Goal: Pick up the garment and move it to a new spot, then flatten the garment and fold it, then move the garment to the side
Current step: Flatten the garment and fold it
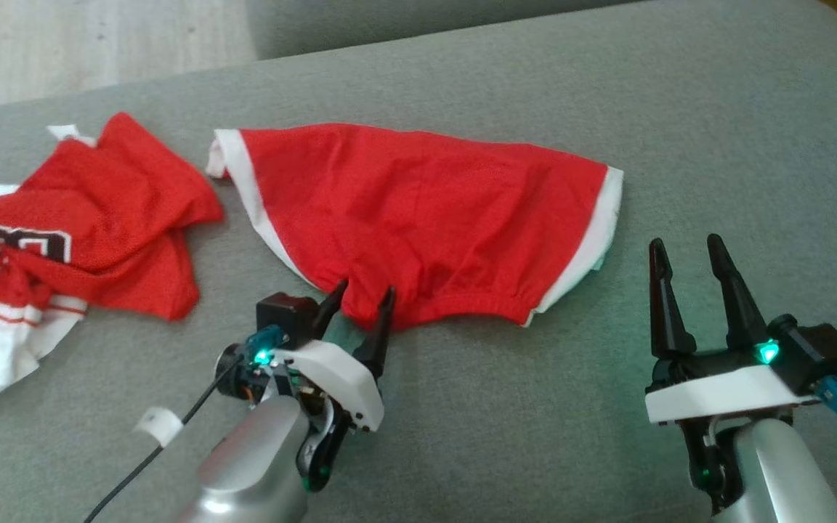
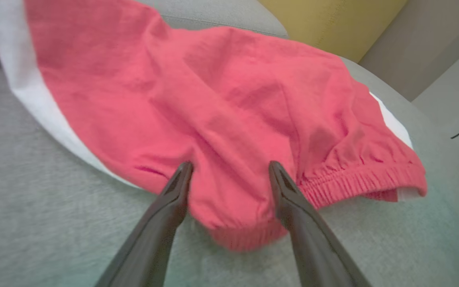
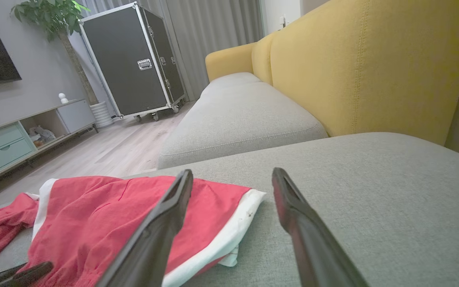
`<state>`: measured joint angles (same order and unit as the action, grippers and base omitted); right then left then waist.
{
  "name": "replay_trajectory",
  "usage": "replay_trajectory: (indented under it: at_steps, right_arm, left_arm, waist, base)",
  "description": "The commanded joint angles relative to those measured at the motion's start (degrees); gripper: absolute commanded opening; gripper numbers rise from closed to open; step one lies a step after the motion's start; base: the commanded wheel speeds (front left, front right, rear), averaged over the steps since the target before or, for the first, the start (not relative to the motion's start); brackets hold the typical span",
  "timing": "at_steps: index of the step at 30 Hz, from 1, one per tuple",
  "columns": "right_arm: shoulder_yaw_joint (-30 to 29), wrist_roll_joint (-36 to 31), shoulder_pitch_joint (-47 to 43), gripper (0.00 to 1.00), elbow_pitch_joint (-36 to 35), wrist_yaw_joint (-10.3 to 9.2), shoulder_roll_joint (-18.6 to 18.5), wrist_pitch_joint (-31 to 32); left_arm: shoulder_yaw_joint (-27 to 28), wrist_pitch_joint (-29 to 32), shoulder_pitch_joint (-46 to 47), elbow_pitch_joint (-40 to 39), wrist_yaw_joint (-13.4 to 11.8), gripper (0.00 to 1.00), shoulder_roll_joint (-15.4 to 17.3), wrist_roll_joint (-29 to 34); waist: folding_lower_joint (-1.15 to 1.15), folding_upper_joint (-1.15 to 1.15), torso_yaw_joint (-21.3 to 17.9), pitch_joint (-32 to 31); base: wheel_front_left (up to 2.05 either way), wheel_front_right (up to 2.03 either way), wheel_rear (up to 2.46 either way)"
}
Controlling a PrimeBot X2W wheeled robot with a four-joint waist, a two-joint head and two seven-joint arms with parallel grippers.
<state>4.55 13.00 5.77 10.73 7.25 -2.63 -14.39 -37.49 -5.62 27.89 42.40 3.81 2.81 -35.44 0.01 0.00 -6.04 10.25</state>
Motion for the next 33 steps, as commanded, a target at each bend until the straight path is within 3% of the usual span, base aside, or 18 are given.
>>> replay_trajectory:
  at_steps: [1,3,4,5,11,16,21,27,28,29,30,33]
  right_arm:
    - [1.2,0.1,2.6,1.00,-1.9,0.24,-0.2,-0.6]
    - [1.2,0.1,2.7,1.00,-1.9,0.24,-0.2,-0.6]
    - [1.2,0.1,2.8,1.00,-1.9,0.24,-0.2,-0.6]
    - [1.2,0.2,2.9,1.00,-1.9,0.24,-0.2,-0.6]
    - [0.3,0.3,2.6,1.00,-1.9,0.24,-0.2,-0.6]
    - [-0.1,0.5,1.6,1.00,-1.4,0.24,-0.2,-0.6]
    - [-0.3,0.5,0.6,1.00,-0.8,0.24,-0.2,-0.6]
    - [0.2,0.9,-0.5,1.00,-0.3,0.24,-0.2,-0.6]
    - [0.4,0.9,-0.7,1.00,-0.1,0.24,-0.2,-0.6]
    - [0.5,1.0,-0.8,1.00,-0.1,0.24,-0.2,-0.6]
    - [0.7,1.0,-0.9,1.00,0.0,0.24,-0.2,-0.6]
    - [0.7,1.2,-1.0,1.00,0.1,0.24,-0.2,-0.6]
  left_arm:
    - [0.8,-0.1,2.4,-1.1,0.0,1.00,0.1,-0.6]
    - [-0.8,0.6,2.8,-0.3,0.0,1.00,0.1,-1.6]
    - [-1.6,1.1,3.0,0.3,-0.1,0.40,0.1,-1.8]
    - [-2.3,1.3,3.3,0.9,-0.2,0.00,0.1,-1.7]
    - [-4.1,-2.1,5.1,2.9,-1.0,0.00,0.1,-0.7]
    - [-5.7,-3.7,4.7,2.9,0.7,0.00,1.7,0.3]
    - [-7.1,-1.8,3.3,0.0,2.0,0.00,7.7,1.0]
    - [-6.0,1.6,2.4,-4.4,1.6,0.00,16.0,0.7]
    - [-5.5,1.8,2.4,-4.9,1.1,0.28,16.7,0.5]
    - [-5.1,2.0,2.4,-5.2,0.1,0.87,17.4,0.6]
    - [-5.1,2.0,2.5,-5.5,-0.9,1.00,18.1,1.2]
    - [-3.0,-0.8,2.6,-7.1,-4.3,1.00,18.2,1.0]
  waist:
    - [-0.01,0.00,-0.6,0.4]
    - [-0.01,0.00,-0.9,0.4]
    - [-0.01,0.00,-1.0,0.5]
    - [-0.01,0.00,-1.0,0.5]
    - [-0.01,0.00,0.3,-0.1]
    - [-0.01,0.00,2.8,-2.6]
    - [-0.01,0.00,5.9,-5.5]
    - [-0.01,0.00,9.1,-7.6]
    - [-0.01,0.00,9.5,-7.9]
    - [-0.01,0.00,9.8,-8.0]
    - [-0.01,0.00,10.0,-8.2]
    - [-0.01,0.00,10.6,-8.7]
  base:
    - [0.00,0.00,0.00]
    - [0.00,0.00,0.00]
    - [0.00,0.00,0.00]
    - [0.00,0.00,0.00]
    - [0.00,0.00,0.00]
    - [0.00,0.00,0.00]
    - [0.00,0.00,0.00]
    - [0.00,0.00,0.00]
    - [0.00,0.00,0.00]
    - [0.00,0.00,0.00]
    - [0.00,0.00,0.00]
    - [0.00,0.00,0.00]
